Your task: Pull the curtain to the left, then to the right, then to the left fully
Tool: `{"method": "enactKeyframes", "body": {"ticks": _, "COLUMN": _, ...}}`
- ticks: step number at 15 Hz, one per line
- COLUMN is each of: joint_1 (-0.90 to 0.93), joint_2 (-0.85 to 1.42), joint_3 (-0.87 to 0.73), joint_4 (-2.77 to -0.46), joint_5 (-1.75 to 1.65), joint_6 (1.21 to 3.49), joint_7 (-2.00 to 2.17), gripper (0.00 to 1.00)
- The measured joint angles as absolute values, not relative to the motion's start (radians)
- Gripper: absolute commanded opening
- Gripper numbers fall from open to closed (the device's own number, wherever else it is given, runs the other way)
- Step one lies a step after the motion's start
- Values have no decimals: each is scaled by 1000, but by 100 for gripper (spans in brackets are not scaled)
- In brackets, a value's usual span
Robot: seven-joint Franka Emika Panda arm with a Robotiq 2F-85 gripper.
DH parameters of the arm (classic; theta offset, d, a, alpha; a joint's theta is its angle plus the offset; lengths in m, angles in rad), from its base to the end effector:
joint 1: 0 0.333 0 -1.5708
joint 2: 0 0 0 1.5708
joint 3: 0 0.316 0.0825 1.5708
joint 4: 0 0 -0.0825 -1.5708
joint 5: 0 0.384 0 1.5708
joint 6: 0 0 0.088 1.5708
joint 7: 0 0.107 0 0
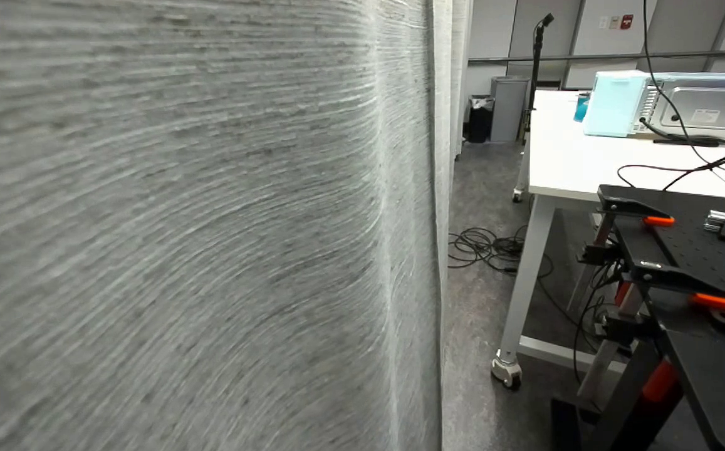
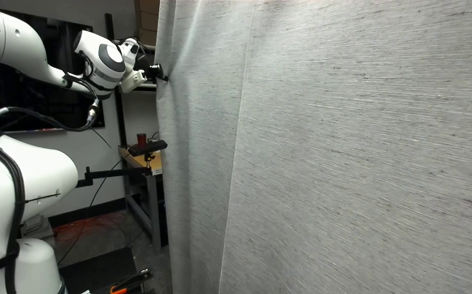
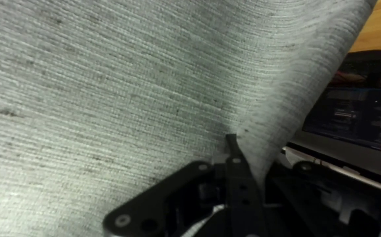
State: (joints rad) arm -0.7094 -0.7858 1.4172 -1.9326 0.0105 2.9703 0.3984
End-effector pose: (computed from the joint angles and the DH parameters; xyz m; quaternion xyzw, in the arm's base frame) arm 0.2918 0.5409 0.5962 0.7368 0.3012 0.6052 0.0086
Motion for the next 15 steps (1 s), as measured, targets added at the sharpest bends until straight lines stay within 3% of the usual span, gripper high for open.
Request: {"method": "enactKeyframes", "body": {"ticks": 15, "joint_1": -756, "joint_2": -788, "joint_3": 1504, "joint_4": -1795, "joint_5": -16, "joint_6": 2891, "joint_7": 333, "gripper": 0}}
